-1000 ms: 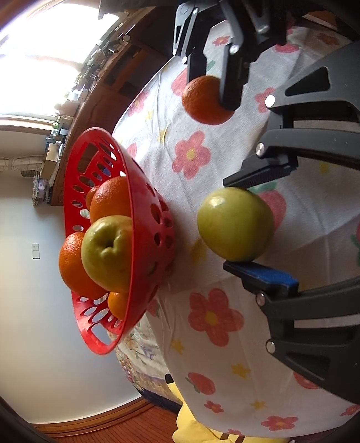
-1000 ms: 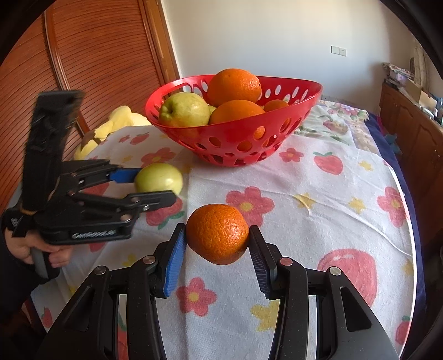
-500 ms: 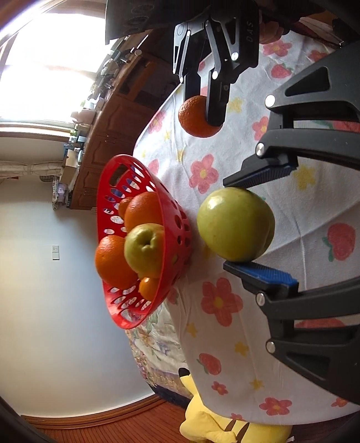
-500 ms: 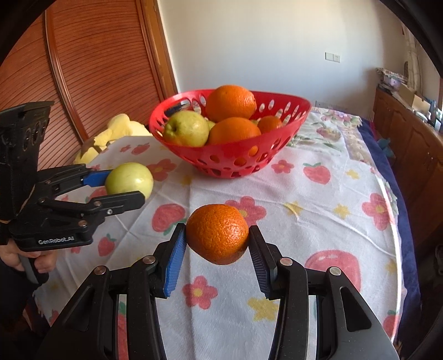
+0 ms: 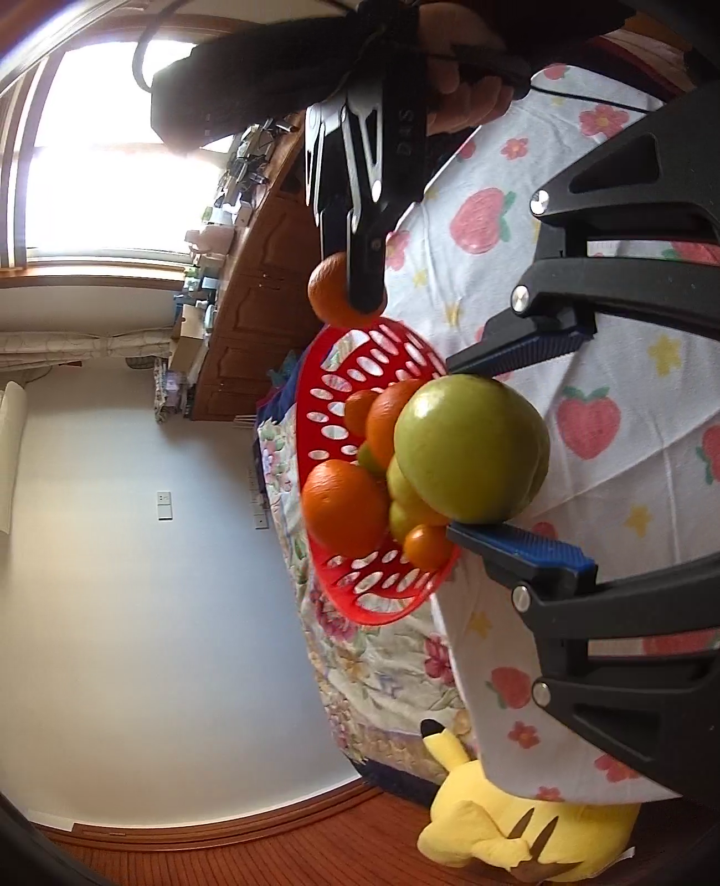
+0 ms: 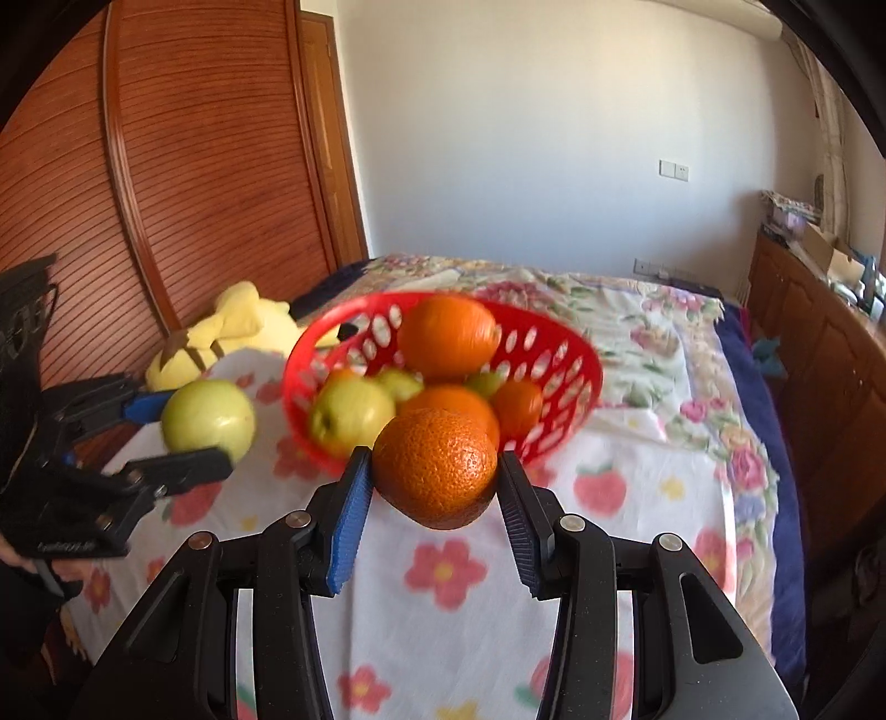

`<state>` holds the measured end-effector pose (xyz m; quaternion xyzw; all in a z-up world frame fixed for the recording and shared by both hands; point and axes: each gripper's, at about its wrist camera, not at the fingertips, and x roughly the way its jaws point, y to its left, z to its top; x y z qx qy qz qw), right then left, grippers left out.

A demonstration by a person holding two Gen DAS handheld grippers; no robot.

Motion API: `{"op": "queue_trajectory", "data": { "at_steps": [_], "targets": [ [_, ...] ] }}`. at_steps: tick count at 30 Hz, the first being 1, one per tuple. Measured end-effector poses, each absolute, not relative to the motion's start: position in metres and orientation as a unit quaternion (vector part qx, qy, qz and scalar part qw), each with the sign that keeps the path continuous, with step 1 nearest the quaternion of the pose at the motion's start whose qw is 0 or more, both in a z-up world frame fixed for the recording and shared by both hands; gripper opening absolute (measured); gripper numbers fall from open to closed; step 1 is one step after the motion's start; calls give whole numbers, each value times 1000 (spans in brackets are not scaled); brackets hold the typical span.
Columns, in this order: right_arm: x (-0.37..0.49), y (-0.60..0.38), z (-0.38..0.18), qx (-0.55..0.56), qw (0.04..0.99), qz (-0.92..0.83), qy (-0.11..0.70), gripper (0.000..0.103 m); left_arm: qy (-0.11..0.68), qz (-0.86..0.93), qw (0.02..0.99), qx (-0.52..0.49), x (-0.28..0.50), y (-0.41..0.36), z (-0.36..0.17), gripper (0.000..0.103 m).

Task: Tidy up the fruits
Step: 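Carry the mandarin and green apple over the red basket and open both tools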

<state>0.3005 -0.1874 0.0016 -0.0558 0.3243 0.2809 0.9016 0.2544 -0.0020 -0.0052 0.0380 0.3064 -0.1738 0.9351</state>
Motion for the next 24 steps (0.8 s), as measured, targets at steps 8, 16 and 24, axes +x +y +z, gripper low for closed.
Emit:
{"op": "queue_trajectory", "data": {
  "at_steps": [8, 16, 24],
  "targets": [
    [350, -172, -14, -96, 896, 269, 340, 46, 303, -173, 936, 41, 283, -3, 0, 50],
    [372, -166, -30, -113, 894, 257, 350, 46, 317, -176, 931, 41, 321, -7, -6, 50],
    [375, -172, -30, -106, 897, 259, 343, 48, 328, -181, 926, 45, 356, -24, -9, 50]
  ]
}}
